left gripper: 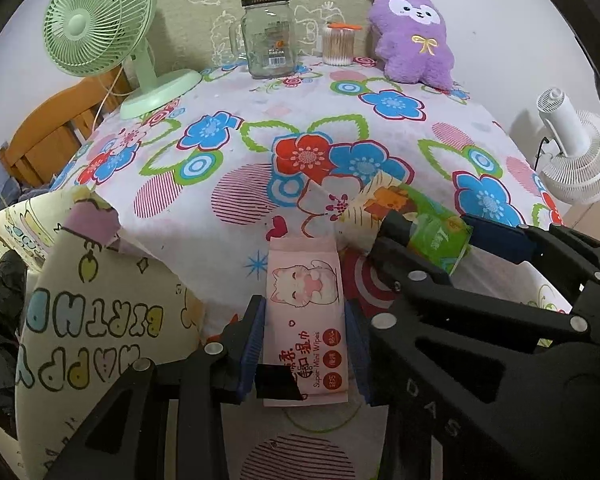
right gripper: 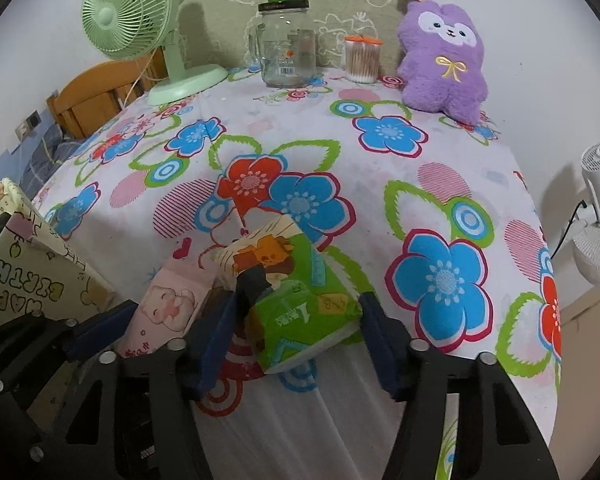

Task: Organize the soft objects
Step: 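Close the right gripper on the green tissue pack and lift it, then carry the pink wipes pack and green tissue pack over the fabric box with both grippers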

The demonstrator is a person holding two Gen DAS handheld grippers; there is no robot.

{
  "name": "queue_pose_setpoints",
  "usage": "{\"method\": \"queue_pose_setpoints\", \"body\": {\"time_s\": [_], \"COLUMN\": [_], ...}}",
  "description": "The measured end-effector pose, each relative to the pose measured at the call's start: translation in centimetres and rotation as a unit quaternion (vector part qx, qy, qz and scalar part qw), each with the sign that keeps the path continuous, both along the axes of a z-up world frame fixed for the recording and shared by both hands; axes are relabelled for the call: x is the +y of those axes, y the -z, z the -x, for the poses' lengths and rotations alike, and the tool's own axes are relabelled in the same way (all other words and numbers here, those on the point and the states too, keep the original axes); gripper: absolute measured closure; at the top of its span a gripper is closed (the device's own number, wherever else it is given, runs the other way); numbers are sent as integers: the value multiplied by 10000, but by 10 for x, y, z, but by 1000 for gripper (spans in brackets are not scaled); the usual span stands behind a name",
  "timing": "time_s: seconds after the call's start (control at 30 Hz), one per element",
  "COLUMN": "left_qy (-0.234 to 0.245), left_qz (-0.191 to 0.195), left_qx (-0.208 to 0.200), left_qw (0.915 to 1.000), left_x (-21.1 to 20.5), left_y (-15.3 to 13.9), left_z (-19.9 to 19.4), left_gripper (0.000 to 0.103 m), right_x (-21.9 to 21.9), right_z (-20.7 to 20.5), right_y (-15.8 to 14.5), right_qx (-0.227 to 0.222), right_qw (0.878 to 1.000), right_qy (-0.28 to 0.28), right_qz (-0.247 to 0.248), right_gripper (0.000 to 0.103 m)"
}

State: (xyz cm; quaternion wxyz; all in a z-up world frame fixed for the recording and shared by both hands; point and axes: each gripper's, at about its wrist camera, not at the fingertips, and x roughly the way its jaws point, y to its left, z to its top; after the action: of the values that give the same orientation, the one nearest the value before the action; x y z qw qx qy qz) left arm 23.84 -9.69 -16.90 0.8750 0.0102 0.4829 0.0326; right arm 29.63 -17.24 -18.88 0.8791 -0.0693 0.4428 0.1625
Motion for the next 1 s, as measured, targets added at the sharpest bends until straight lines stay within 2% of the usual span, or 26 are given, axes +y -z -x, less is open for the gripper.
{"method": "queue_pose_setpoints", "body": {"time_s": [0.3, 1.0], "left_qy": [154, 514], "left_qz": [63, 119], "left_qx": [-52, -302], "left_qw": [9998, 9981], "left_x": [-3, -17], "left_y": [-3, -22], "left_z": [8, 52], "left_gripper": [63, 63], "right_x": [-4, -22], "right_z": [12, 69], "right_y": [-5, -27], "right_qx": [-27, -191], "right_qw": [9999, 9969], "right_qy": [165, 761], "right_qz": [18, -75], "right_gripper": [50, 51]}}
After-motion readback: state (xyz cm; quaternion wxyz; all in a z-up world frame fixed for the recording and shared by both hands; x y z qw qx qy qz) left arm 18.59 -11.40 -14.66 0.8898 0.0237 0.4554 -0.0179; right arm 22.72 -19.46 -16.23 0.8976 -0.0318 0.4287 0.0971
